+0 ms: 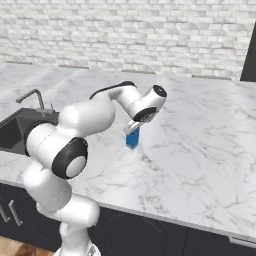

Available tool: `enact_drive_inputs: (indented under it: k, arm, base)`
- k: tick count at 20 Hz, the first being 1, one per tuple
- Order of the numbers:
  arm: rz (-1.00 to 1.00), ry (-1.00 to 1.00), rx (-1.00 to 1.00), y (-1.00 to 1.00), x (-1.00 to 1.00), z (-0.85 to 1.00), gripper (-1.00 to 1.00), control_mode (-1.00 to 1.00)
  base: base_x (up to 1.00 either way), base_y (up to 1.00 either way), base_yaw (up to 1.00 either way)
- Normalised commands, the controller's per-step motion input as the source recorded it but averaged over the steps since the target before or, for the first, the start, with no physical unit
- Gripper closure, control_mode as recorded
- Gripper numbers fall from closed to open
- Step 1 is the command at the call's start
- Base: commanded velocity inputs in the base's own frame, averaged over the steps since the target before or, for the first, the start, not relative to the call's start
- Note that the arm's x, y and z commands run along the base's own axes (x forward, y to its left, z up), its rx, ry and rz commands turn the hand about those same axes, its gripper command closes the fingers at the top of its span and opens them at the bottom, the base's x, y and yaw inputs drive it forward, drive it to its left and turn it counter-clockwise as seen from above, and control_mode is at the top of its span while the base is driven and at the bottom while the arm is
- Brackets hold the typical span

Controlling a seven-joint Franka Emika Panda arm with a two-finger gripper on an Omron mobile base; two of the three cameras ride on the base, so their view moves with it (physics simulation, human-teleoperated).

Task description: Gather the eggs and milk located in the vicinity of the sink area and place them right next to the bowl.

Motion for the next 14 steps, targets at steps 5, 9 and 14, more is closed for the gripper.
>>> enact_drive_inputs:
  k: [5,9,14]
  arm:
    - [0.09,-0.33,-0.03,0.34,-1.0,0.44,1.0,-1.0]
    - [0.08,-0.5,-0.05,0.41,-1.0,0.49,1.0,-1.0]
    - [0.09,-0.46,-0.03,0.24,-1.0,0.46,1.0,-1.0]
  base:
    - [0.0,0.0,0.0]
    - [0.0,0.0,0.0]
    - [0.0,0.0,0.0]
